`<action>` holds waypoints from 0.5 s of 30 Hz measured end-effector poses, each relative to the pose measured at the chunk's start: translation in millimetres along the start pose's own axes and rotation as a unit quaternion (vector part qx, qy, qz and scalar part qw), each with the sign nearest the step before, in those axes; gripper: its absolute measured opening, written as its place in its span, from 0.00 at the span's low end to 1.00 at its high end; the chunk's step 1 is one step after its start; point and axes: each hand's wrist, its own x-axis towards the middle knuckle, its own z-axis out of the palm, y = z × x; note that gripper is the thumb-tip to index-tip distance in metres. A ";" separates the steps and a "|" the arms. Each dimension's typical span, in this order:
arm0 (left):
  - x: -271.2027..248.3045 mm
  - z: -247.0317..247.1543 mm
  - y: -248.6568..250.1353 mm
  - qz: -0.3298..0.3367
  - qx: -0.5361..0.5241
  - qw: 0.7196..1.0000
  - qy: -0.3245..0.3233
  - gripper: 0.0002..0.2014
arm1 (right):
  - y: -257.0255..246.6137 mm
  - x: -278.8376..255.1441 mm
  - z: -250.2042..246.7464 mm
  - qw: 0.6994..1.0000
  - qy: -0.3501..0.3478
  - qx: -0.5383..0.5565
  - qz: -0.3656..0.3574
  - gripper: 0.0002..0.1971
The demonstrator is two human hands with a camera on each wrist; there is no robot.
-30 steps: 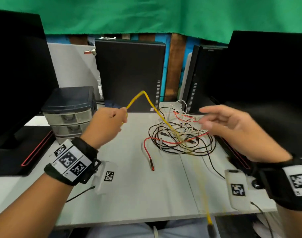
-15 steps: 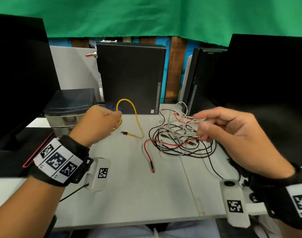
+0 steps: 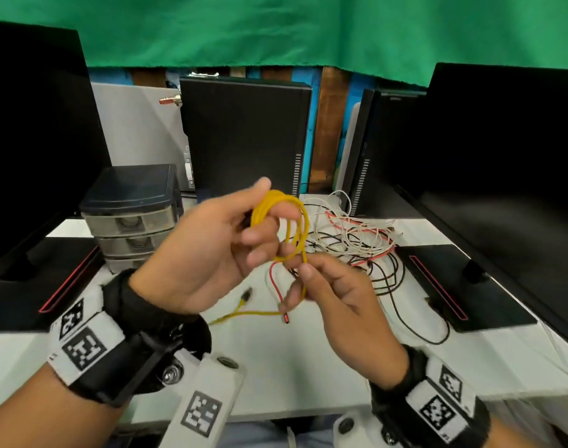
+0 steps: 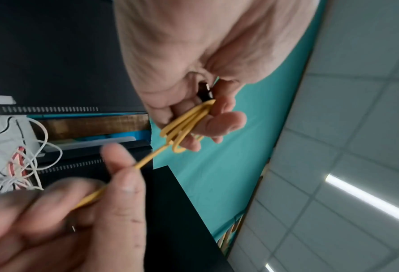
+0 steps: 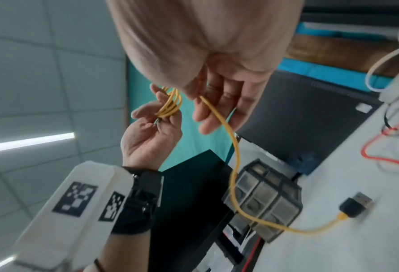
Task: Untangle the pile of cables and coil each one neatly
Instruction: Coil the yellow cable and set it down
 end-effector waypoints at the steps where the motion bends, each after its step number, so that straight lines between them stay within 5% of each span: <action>1: 2.2 -1.4 -0.3 0.015 -0.036 0.999 0.004 0.23 | 2.3 -1.6 3.6 0.999 0.006 0.022 0.037 0.11; 5: 17.6 -14.1 -13.9 0.126 -0.051 0.990 0.043 0.22 | 6.9 -8.0 10.6 0.985 -0.049 0.062 0.150 0.13; 8: 30.6 -29.8 -25.7 0.233 0.100 0.962 0.099 0.19 | 2.8 -14.1 10.0 0.971 -0.143 0.032 0.190 0.13; 10: 37.5 -42.1 -31.8 0.285 0.263 0.913 0.131 0.20 | -9.1 -15.8 6.4 0.972 -0.171 0.023 0.162 0.11; 13: 40.4 -52.0 -41.7 0.267 0.460 0.843 0.082 0.23 | -35.9 -5.7 -9.8 0.988 -0.129 0.010 0.084 0.12; 15: 35.9 -48.1 -46.5 0.201 0.505 0.839 -0.004 0.25 | -46.5 5.1 -28.5 0.997 -0.063 -0.023 0.028 0.12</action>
